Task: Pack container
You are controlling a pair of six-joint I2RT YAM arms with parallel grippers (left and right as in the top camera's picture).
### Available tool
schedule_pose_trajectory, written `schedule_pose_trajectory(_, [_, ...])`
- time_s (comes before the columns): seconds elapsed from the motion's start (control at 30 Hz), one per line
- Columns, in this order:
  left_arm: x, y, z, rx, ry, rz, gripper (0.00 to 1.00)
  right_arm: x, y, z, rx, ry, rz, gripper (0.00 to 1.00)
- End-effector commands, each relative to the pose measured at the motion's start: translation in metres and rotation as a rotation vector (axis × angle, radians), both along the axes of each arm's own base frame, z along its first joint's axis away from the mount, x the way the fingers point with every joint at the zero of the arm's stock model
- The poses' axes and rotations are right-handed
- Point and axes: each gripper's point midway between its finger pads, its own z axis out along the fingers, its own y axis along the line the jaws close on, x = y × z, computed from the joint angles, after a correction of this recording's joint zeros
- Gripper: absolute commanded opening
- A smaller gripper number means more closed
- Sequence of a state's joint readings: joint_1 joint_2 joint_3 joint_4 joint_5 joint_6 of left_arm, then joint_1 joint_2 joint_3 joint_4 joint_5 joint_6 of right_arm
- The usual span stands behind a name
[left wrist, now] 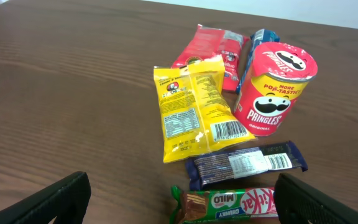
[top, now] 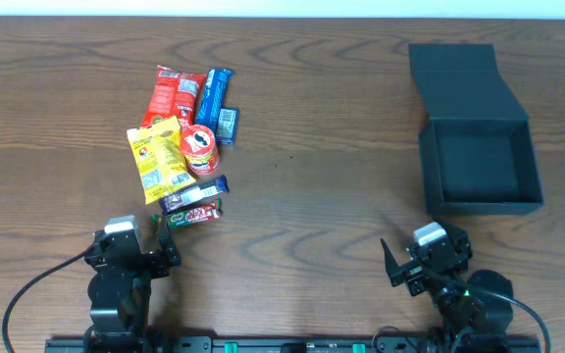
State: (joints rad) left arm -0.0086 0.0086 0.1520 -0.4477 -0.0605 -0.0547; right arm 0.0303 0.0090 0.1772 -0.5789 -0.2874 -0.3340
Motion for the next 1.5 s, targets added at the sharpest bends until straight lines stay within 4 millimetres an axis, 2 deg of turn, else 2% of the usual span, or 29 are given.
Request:
schedule_pose_trajectory(0.0, [-0.001, 0.004, -0.01, 0.014, 0.021, 0.019, 0.95, 0.0, -0.002, -0.001, -0.016, -0.004, -0.004, 0.99])
schedule_pose_trajectory(0.43, [-0.001, 0.004, -0.01, 0.014, 0.021, 0.019, 0.96, 0.0, -0.001, -0.001, -0.013, -0.004, 0.0, 0.99])
schedule_pose_trajectory(0.6, [-0.001, 0.004, -0.01, 0.014, 0.021, 0.019, 0.95, -0.012, 0.029, 0.005, 0.085, 0.005, 0.167, 0.99])
schedule_pose_trajectory(0.67, [-0.001, 0.004, -0.01, 0.014, 0.021, 0.019, 0.95, -0.019, 0.045, 0.013, 0.239, 0.045, 0.218, 0.99])
schedule_pose_trajectory(0.7, [-0.001, 0.004, -0.01, 0.014, 0.021, 0.019, 0.95, -0.018, 0.046, 0.017, 0.339, 0.082, 0.18, 0.99])
schedule_pose_trajectory(0.87, [-0.001, 0.004, -0.01, 0.014, 0.021, 0.019, 0.95, -0.01, 0.035, 0.018, 0.902, 0.354, -0.144, 0.99])
schedule_pose_trajectory(0.93, [-0.001, 0.004, -0.01, 0.014, 0.021, 0.019, 0.95, -0.008, 0.032, 0.017, 1.013, 0.404, -0.217, 0.99])
schedule_pose_trajectory(1.03, [-0.001, 0.004, -0.01, 0.014, 0.021, 0.019, 0.95, 0.0, 0.019, 0.019, 1.113, 0.388, -0.332, 0.99])
schedule_pose_trajectory(1.13, [-0.001, 0.004, -0.01, 0.014, 0.021, 0.019, 0.95, 0.005, 0.015, 0.028, 1.107, 0.331, -0.321, 0.99])
schedule_pose_trajectory(1.23, [-0.001, 0.004, -0.01, 0.014, 0.021, 0.019, 0.96, 0.006, 0.015, 0.029, 1.076, 0.329, -0.315, 0.99])
schedule_pose_trajectory(1.33, [-0.001, 0.004, -0.01, 0.014, 0.021, 0.019, 0.95, 0.011, 0.013, 0.032, 0.967, 0.324, -0.317, 0.99])
schedule_pose_trajectory(1.47, [-0.001, 0.004, -0.01, 0.014, 0.021, 0.019, 0.95, 0.025, -0.001, 0.038, 0.804, 0.312, -0.378, 0.99])
